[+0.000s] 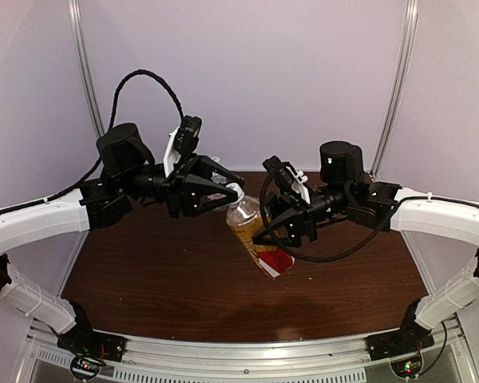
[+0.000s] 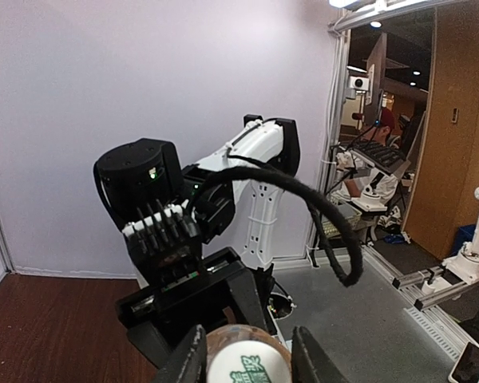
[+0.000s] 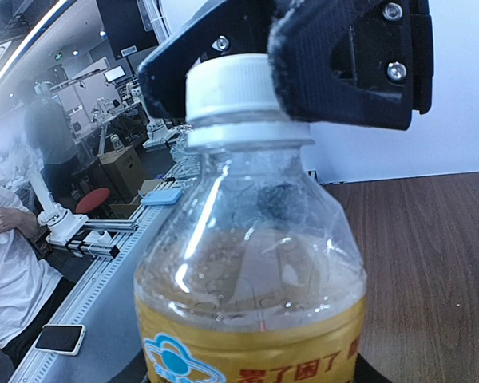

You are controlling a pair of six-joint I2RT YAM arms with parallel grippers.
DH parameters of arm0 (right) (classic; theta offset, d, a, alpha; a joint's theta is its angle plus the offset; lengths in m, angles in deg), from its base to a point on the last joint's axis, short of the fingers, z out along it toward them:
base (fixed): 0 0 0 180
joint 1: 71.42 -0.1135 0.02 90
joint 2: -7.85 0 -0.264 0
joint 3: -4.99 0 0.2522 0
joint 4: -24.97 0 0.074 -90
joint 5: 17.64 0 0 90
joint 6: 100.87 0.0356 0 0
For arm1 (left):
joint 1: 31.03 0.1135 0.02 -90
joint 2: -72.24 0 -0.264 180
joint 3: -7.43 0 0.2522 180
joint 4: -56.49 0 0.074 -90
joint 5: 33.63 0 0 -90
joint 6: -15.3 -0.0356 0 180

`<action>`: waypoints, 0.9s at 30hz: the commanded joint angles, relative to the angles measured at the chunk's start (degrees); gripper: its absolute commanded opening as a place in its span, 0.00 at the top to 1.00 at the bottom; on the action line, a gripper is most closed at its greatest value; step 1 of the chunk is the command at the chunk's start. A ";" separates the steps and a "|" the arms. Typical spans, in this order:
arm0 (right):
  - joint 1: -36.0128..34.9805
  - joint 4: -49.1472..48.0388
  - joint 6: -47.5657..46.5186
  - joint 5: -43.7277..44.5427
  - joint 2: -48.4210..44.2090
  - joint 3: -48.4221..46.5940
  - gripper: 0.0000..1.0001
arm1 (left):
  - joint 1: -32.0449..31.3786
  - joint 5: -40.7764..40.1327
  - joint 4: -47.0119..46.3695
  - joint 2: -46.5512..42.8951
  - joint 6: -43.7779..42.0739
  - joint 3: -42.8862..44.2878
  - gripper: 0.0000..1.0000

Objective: Unscrew the bottle caps

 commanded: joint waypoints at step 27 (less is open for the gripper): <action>0.06 3.51 -1.29 43.49 -2.07 -0.78 0.46 | -1.54 -44.63 8.62 -1.99 18.40 0.53 0.76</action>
